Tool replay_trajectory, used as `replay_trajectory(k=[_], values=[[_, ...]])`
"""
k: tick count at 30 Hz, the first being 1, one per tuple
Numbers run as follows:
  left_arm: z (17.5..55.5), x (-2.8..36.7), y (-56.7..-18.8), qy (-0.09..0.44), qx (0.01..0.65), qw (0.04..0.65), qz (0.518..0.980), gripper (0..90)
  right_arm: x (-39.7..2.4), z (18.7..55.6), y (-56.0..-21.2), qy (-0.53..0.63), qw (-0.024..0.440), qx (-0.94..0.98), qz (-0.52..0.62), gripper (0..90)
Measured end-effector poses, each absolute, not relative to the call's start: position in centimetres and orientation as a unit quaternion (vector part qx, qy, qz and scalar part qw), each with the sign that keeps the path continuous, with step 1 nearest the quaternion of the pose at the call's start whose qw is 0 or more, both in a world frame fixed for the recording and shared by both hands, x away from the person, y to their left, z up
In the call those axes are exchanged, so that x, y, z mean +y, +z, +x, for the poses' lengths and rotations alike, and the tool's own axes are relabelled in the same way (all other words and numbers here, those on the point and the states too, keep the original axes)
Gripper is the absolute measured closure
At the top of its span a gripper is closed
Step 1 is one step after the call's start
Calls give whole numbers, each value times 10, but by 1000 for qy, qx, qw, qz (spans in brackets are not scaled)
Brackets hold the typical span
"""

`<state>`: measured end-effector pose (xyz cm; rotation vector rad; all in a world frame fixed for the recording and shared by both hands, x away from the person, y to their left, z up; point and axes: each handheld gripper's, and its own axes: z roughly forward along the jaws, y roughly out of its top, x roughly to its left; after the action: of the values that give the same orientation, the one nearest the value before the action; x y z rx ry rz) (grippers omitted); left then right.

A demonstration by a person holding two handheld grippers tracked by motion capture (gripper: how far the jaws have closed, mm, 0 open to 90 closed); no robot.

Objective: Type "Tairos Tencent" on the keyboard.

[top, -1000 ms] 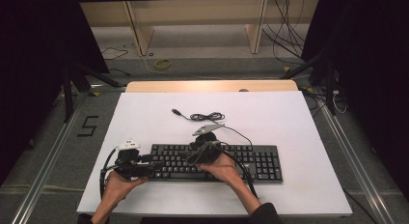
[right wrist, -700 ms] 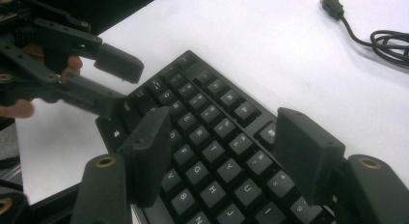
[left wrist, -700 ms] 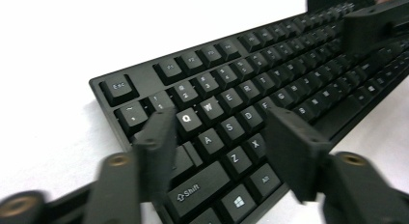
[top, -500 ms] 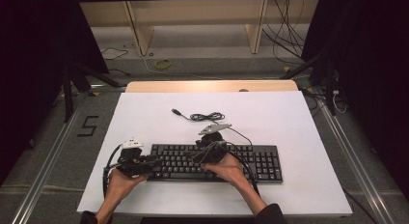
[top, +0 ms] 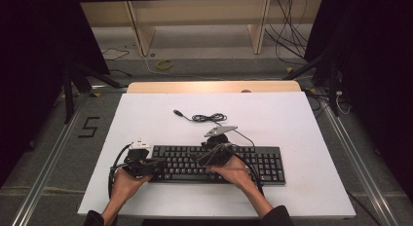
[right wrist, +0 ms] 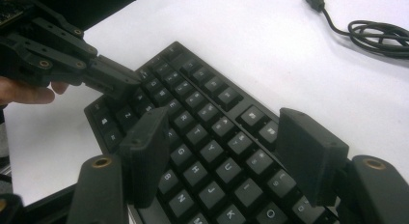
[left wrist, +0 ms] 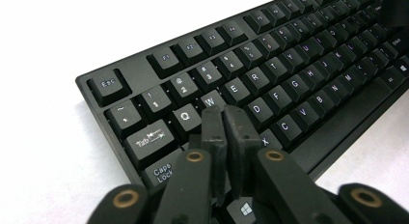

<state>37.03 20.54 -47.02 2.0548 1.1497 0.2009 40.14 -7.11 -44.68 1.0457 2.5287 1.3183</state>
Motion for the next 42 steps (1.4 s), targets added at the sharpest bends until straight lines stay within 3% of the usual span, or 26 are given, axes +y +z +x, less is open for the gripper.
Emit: replay_trajectory(k=[37, 42], values=[[373, 202, -474, 80, 449, 369, 810, 888, -83, 401, -448, 427, 57, 831, 352, 375], [372, 203, -469, 81, 446, 388, 803, 797, -83, 401, -448, 428, 56, 831, 352, 377]])
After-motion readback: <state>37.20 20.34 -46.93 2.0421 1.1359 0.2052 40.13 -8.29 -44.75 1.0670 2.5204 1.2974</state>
